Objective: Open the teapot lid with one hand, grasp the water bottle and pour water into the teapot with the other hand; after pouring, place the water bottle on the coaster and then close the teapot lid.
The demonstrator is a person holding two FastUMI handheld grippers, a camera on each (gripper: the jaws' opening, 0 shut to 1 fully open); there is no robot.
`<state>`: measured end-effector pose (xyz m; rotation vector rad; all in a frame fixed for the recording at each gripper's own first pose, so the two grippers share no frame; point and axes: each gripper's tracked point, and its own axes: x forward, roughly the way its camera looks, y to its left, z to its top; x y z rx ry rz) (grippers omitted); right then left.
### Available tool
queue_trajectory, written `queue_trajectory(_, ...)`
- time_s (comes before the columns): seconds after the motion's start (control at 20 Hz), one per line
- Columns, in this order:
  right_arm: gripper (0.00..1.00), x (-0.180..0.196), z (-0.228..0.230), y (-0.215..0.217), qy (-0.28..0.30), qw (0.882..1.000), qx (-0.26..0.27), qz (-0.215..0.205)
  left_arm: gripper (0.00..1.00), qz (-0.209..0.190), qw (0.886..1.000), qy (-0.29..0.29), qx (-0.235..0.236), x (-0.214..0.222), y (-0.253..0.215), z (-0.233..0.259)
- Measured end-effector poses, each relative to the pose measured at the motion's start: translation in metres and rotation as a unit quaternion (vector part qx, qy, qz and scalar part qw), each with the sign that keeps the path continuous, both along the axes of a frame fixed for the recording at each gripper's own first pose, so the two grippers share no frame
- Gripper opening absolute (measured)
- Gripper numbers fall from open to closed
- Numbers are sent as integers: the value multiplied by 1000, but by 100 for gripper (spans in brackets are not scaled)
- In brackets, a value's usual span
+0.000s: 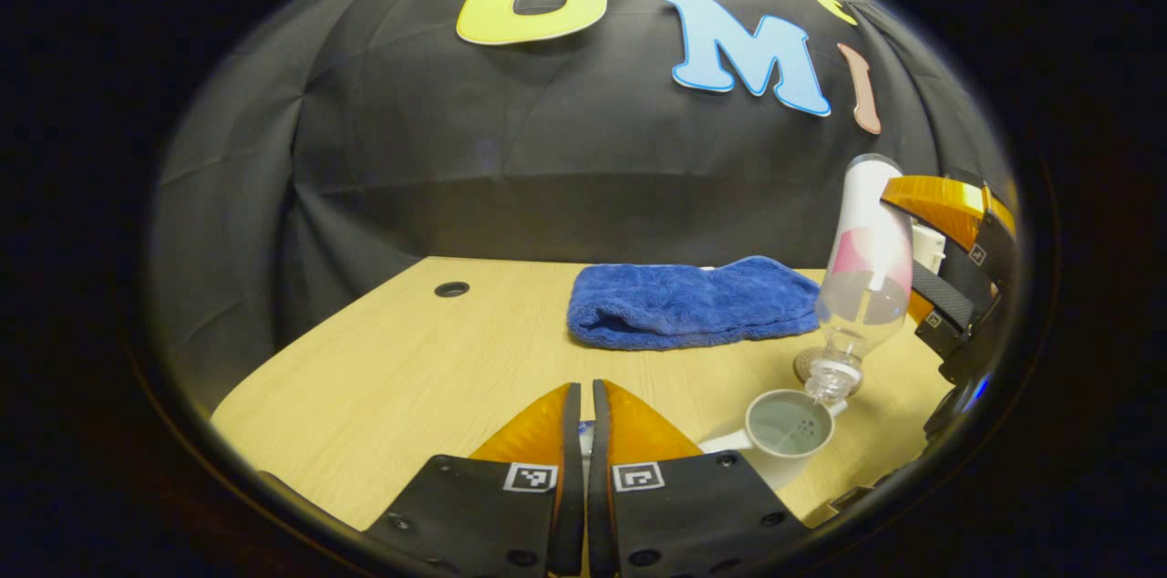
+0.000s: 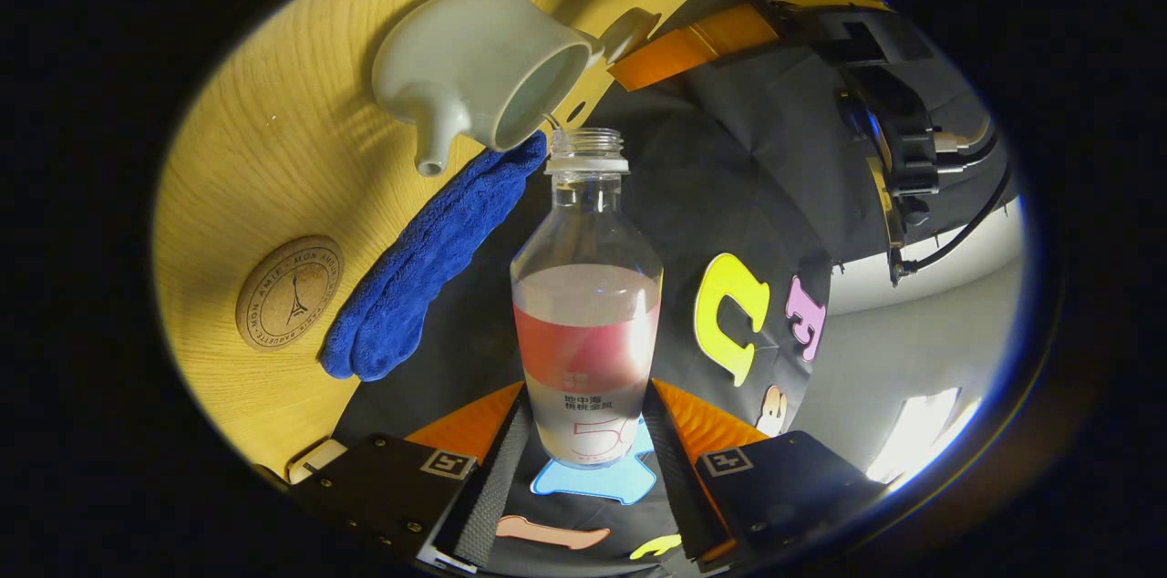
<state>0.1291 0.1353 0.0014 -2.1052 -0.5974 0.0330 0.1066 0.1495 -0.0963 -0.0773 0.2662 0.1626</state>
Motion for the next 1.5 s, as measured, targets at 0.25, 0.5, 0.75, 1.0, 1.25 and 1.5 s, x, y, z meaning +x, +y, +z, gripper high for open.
queue_trajectory(0.25, 75, -3, 0, 4, -12, 1000, -16, 8, 9, 0, 1000, 2, 1, 0, 0, -4)
queue_trajectory(0.5, 75, -8, -3, 8, -17, 999, -25, 13, 8, -2, 1000, 5, 1, 1, -1, -4)
queue_trajectory(0.75, 73, 3, -16, -9, 55, 997, 45, -15, 9, 0, 1000, 3, 2, 0, 1, -3)
queue_trajectory(1.0, 75, 5, -35, -26, 155, 974, 161, -41, 9, 2, 1000, 6, 3, 1, 3, -4)
queue_trajectory(1.25, 76, -3, -68, -40, 269, 913, 302, -59, 9, 2, 1000, 9, 3, 2, 2, -8)
queue_trajectory(1.5, 76, 5, -86, -47, 372, 802, 458, -91, 9, 3, 1000, 10, 3, 1, 3, -8)
